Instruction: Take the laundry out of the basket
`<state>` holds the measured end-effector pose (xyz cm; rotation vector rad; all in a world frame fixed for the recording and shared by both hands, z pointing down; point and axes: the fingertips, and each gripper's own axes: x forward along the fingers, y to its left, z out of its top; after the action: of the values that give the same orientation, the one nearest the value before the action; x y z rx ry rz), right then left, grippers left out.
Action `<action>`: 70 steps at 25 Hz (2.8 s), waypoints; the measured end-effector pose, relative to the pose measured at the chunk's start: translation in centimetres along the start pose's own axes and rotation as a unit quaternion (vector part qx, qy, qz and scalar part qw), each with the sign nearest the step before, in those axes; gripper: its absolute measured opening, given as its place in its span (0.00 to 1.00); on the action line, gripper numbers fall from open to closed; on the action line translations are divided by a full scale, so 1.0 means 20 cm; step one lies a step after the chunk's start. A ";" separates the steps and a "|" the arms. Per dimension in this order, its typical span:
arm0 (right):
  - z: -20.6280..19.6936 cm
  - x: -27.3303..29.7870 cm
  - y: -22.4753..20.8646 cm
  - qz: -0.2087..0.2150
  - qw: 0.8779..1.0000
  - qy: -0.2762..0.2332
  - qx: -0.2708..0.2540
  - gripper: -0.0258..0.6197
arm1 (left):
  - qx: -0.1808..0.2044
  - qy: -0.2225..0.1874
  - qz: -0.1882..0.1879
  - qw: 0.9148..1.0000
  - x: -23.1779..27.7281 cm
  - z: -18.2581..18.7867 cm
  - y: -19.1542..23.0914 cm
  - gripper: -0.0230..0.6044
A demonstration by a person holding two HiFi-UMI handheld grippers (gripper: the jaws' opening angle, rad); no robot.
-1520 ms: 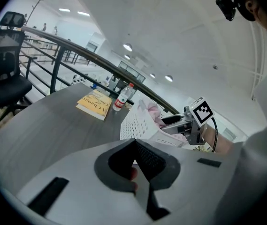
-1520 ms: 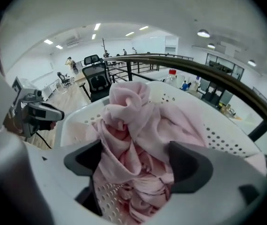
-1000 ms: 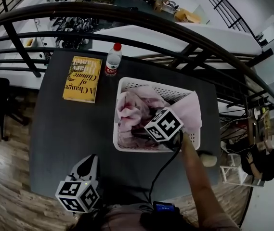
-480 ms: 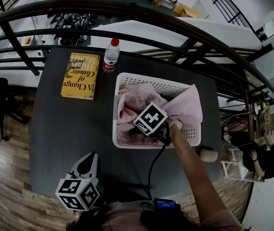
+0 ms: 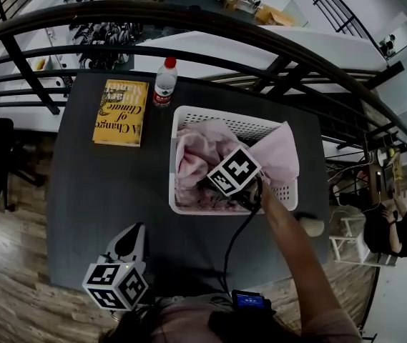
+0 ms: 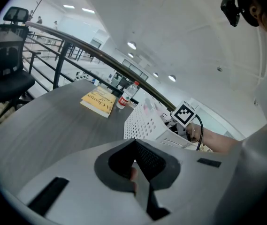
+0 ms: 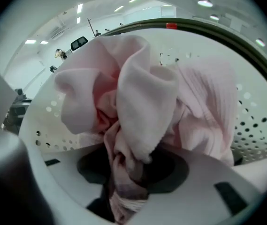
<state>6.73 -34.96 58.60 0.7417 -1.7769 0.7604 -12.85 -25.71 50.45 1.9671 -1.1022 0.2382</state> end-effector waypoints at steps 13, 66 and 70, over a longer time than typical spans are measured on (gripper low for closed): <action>0.01 -0.34 -0.02 -0.050 0.994 -0.090 0.021 0.34 | 0.021 -0.006 -0.021 1.000 -0.05 0.01 -0.10 0.03; -0.66 -2.09 0.10 -0.194 0.879 -0.426 0.091 0.34 | 0.154 -0.010 -0.119 0.981 -0.31 -0.38 -0.98 0.03; -0.81 -2.08 0.06 -0.204 0.875 -0.423 0.117 0.34 | 0.163 -0.001 -0.131 0.978 -0.28 -0.43 -1.03 0.03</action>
<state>26.84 -16.12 23.53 1.7484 -2.1739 0.3665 1.58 -10.64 40.93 2.3789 -0.8310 0.2877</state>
